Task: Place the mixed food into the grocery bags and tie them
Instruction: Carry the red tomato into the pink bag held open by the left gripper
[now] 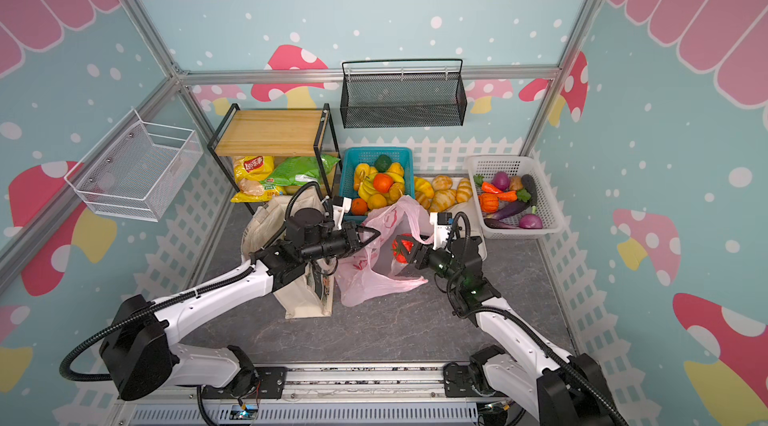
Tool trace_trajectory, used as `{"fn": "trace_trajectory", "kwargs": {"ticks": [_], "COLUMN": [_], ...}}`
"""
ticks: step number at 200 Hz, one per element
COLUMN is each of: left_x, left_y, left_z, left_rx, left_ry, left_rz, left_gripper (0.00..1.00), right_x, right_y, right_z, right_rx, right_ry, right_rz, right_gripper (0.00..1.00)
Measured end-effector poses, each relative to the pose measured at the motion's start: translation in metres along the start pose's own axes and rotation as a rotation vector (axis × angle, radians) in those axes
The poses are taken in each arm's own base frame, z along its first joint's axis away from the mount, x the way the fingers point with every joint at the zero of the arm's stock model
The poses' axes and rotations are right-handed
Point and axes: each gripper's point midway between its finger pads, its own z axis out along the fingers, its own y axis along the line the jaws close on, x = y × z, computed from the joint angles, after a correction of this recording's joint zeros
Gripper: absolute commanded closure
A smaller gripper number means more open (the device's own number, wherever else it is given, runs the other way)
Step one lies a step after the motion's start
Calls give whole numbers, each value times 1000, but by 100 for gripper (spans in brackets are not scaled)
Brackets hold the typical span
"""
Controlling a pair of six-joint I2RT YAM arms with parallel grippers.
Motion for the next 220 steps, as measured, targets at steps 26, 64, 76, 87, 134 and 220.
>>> {"fn": "trace_trajectory", "kwargs": {"ticks": [26, 64, 76, 87, 134, 220], "left_x": [10, 11, 11, 11, 12, 32], "left_y": [-7, -9, -10, -10, -12, -13], "left_z": [6, 10, 10, 10, 10, 24], "left_rx": [18, 34, 37, 39, 47, 130], "left_ry": [35, 48, 47, 47, 54, 183], "left_rz": [6, 6, 8, 8, 17, 96], "left_gripper": [100, 100, 100, 100, 100, 100], "right_x": [3, 30, 38, 43, 31, -23], "right_y": [-16, -41, -47, -52, -42, -27], "right_z": [10, 24, 28, 29, 20, 0], "right_rx": [94, 209, 240, 257, 245, 237], "right_ry": [-32, 33, 66, 87, 58, -241], "right_rz": [29, 36, 26, 18, -7, 72], "right_gripper": [62, 51, 49, 49, 54, 59]}}
